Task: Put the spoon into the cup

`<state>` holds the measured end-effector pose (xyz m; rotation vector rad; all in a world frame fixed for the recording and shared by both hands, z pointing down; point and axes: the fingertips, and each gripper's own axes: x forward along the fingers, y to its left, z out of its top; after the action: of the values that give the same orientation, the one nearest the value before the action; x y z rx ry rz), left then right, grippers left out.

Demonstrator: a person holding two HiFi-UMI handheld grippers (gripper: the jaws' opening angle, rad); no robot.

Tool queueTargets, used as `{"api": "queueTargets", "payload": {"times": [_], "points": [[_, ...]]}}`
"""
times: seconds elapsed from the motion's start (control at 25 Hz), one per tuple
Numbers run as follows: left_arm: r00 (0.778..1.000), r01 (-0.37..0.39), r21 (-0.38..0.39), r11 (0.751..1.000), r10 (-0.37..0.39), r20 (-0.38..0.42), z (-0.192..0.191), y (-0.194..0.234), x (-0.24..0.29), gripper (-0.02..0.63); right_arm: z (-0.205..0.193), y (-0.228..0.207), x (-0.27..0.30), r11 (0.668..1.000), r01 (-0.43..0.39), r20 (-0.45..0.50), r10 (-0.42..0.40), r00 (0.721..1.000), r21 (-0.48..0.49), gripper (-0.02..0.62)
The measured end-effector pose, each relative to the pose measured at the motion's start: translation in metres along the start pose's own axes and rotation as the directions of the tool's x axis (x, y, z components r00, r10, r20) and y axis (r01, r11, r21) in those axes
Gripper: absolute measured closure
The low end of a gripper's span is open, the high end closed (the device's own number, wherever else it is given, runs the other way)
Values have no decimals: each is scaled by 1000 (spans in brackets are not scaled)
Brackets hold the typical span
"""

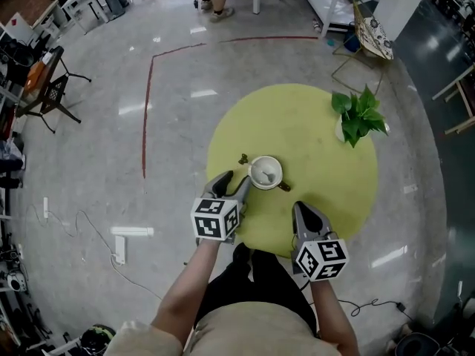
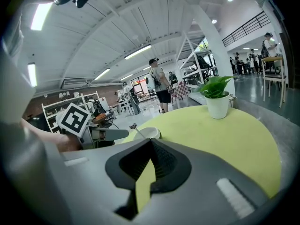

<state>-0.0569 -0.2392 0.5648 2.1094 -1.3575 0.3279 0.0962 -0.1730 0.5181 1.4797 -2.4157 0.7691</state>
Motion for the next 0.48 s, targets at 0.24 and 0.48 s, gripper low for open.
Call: {"api": "queueTargets", "payload": {"times": [0.24,0.48], "points": [[1000,-9,14,1000,9,-7,-8,0,-22,447,-4,16,-9,1000,-6,13,6,1000,1,594],[1000,-15,24,1000,16,-12,-19,-2,-40,511,-11,30,-19,1000,-5,21,5,1000,-6,594]]}}
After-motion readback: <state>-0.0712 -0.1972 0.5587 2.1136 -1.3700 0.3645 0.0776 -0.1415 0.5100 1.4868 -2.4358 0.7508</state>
